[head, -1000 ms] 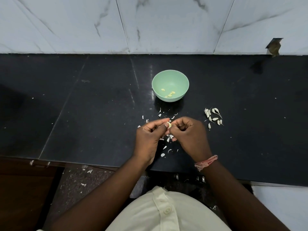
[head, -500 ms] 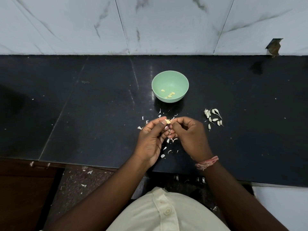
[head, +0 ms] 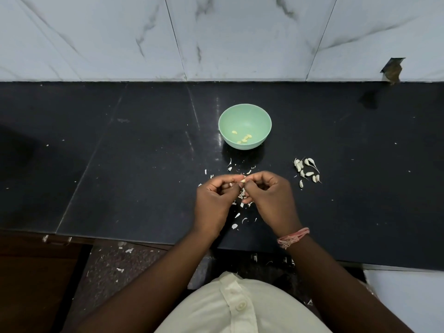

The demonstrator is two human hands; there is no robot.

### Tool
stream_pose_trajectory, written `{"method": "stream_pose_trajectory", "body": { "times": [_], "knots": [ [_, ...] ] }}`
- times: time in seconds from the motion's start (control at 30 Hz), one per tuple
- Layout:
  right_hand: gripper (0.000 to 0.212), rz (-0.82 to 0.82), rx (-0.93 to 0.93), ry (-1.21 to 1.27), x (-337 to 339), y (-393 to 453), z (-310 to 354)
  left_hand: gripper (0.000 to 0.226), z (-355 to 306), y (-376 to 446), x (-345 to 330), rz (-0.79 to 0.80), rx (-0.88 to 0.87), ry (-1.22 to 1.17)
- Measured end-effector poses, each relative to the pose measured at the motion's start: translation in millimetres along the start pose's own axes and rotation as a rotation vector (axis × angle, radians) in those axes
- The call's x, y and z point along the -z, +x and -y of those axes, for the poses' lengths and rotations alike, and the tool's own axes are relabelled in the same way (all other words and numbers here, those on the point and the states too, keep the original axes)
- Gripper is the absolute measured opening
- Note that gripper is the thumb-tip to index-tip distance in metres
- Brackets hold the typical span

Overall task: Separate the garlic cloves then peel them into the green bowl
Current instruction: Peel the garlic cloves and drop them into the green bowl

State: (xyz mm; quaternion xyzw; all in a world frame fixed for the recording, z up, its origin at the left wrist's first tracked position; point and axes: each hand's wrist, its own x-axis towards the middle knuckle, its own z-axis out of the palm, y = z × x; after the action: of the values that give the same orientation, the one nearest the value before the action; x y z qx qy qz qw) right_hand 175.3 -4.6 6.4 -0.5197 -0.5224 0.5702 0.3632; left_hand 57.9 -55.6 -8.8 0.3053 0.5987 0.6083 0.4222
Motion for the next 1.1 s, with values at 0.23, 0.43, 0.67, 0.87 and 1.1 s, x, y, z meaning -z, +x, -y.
{"method": "stream_pose_trajectory", "body": {
  "times": [0.23,0.43,0.67,0.87,1.1],
  "knots": [
    [0.006,-0.036,0.033,-0.083,0,2,1,0.015,-1,1,0,-0.011,-0.064,0.106],
    [0.011,-0.044,0.046,-0.100,1,1,1,0.018,3,0,-2,0.007,-0.047,0.066],
    [0.012,-0.004,0.000,-0.001,0,2,1,0.017,7,0,-2,0.062,-0.007,0.020],
    [0.009,0.011,-0.047,0.060,0,-2,2,0.013,17,5,-3,0.042,0.166,-0.218],
    [0.008,-0.015,-0.028,0.046,-3,-4,3,0.029,13,1,-6,0.062,0.193,-0.365]
  ]
}}
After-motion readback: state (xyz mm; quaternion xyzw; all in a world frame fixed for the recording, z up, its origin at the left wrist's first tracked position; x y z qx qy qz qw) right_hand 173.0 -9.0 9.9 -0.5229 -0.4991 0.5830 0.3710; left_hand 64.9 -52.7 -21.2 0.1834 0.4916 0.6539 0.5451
